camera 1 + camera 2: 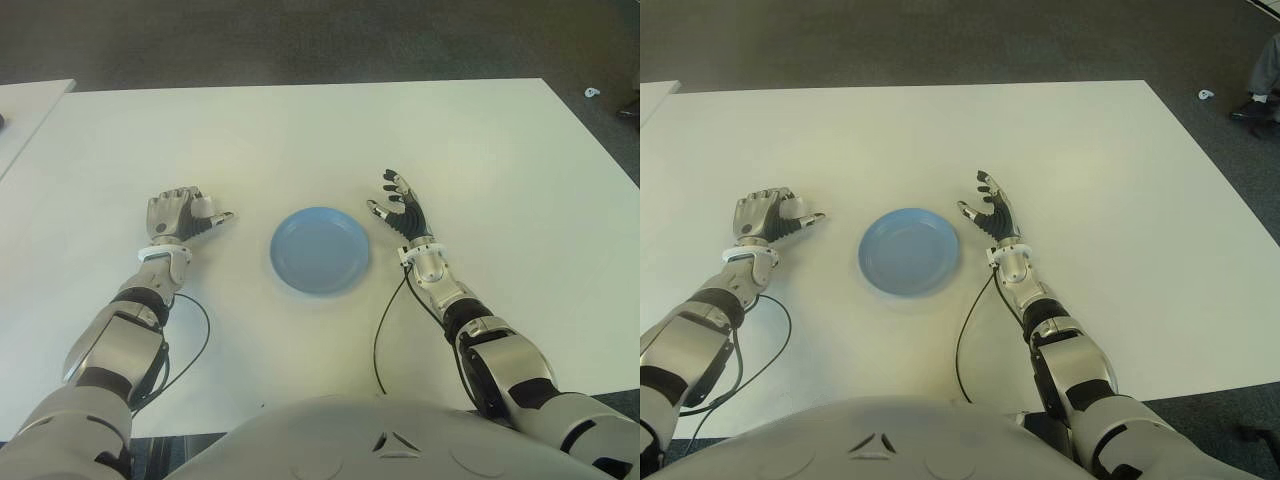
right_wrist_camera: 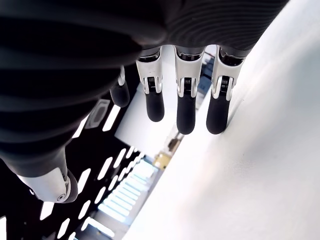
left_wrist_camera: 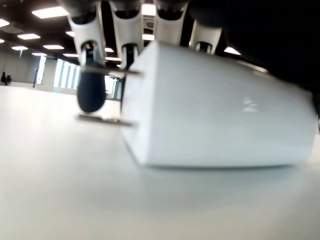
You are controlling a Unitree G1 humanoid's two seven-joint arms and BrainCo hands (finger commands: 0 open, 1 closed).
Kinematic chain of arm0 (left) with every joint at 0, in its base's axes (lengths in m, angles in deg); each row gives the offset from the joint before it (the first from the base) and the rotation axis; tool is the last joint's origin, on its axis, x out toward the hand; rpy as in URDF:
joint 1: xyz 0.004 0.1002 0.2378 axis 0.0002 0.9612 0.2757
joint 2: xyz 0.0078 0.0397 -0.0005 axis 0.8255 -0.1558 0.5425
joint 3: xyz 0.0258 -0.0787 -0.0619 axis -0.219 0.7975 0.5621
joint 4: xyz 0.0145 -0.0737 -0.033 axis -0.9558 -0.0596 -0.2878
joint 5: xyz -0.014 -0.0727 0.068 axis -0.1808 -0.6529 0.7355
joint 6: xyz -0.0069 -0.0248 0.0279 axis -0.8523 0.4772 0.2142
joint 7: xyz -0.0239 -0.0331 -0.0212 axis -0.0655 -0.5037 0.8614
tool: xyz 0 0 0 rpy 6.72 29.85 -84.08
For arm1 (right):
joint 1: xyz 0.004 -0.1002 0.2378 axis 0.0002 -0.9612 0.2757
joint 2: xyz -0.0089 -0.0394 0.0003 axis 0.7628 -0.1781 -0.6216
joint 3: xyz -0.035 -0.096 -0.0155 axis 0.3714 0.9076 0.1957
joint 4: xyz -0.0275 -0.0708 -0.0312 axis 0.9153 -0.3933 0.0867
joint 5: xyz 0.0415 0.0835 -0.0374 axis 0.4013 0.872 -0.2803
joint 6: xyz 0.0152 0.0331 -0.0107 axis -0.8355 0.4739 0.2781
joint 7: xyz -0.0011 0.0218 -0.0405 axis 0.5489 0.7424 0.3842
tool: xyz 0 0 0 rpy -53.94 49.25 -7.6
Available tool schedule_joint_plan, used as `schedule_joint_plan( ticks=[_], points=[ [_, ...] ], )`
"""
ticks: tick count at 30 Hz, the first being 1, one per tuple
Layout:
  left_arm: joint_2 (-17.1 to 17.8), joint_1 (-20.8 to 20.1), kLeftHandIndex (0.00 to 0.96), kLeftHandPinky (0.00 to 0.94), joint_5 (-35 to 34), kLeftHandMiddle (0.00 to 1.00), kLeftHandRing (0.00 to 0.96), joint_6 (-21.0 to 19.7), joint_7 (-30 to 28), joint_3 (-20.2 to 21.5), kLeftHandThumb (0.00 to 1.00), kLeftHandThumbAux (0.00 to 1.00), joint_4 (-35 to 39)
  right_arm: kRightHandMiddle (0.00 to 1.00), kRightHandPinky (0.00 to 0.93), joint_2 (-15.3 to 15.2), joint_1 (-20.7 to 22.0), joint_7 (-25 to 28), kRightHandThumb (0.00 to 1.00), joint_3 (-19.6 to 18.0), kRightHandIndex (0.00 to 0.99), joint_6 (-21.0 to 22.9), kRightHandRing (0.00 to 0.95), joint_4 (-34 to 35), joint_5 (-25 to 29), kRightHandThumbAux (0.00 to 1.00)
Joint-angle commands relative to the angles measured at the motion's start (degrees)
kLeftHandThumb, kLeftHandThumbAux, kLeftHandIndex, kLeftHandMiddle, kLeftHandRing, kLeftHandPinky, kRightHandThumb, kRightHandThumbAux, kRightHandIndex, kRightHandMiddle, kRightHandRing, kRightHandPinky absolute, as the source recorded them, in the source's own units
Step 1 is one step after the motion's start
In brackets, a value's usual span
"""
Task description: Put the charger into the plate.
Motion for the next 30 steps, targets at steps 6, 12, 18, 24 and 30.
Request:
schedule_joint_plan(
  ticks=[6,12,18,24,30],
  points=[
    [0.33,1.95,0.786,0.861,0.30,0.854,0.846,7.27,0.87,-0.79,0.423,0.499,-0.71,0.135,0.218,2.07,-6.60,4.00,0.196,-0.42,0.075,2.83,0.167,-5.40,1.18,0.585],
    [1.13,2.11,0.806,0.873,0.27,0.859,0.852,11.47,1.84,-0.59,0.432,0.512,-0.45,0.131,0.215,2.19,-6.55,4.66,0.174,-0.80,0.071,2.99,0.163,-5.34,1.36,0.579],
    [1.82,2.15,0.814,0.885,0.52,0.867,0.861,15.62,4.33,-0.41,0.441,0.504,-0.20,0.122,0.216,2.23,-6.39,5.39,0.159,-1.01,0.064,3.27,0.157,-5.52,1.78,0.573],
    [2.10,2.02,0.821,0.898,1.15,0.877,0.870,17.22,6.99,-0.49,0.443,0.471,-0.33,0.104,0.193,2.34,-6.23,6.37,0.143,-1.37,0.056,3.73,0.138,-5.61,2.19,0.564],
    [2.40,1.65,0.818,0.906,1.36,0.884,0.881,17.85,8.58,-0.57,0.436,0.440,-0.39,0.091,0.185,2.45,-6.07,7.25,0.121,-1.74,0.049,3.92,0.123,-5.67,2.38,0.565]
  ],
)
